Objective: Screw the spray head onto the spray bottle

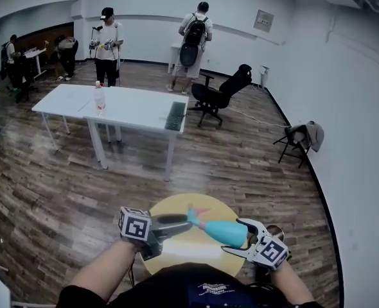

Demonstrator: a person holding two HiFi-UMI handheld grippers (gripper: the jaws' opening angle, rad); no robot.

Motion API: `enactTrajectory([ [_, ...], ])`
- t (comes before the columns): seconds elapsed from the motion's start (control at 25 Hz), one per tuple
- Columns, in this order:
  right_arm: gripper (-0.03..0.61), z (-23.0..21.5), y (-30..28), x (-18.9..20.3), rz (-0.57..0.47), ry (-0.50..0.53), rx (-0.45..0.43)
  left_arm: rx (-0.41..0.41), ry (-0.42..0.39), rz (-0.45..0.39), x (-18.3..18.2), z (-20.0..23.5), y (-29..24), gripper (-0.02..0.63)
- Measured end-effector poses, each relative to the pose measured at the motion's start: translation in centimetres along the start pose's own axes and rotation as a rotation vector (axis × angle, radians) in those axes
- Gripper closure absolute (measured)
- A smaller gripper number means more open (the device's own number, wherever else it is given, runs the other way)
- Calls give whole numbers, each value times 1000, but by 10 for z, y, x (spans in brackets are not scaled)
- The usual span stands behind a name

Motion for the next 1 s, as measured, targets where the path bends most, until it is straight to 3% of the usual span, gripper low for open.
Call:
enactTrajectory([
  [0.16, 163, 7, 17, 0, -32, -30, -54, -72, 11, 49, 13, 6, -5, 359],
  [0.28, 163, 15, 17, -2, -61, -35, -94, -18, 34, 46, 21, -2, -11, 359],
  [0.4, 163, 21, 11, -4, -91, -78, -126, 31, -27, 24, 21, -16, -14, 441],
  [0.6, 153, 19, -1, 0, -115, -220, -212, 107, -31, -58, 9, -34, -13, 474],
  [0.76, 149, 2, 6, -10, -300, -427, -253, 121, 26, -95, 19, -36, -12, 474],
  [0.84, 149, 1, 7, -7, -279, -454, -273, 103, -13, -76, 28, -37, -10, 471],
  [1.0, 149, 6, 7, -1, -228, -491, -320, 47, -171, 30, 40, -38, -11, 457],
])
Point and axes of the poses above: the fingertips, and each gripper's own axes: y backward along the fingers, z to its left, x out of its underside, the point moved 7 cm from there along y, backward along the fingers, and after that the axes turned 2 degrees about x, right-handed, at the moved point
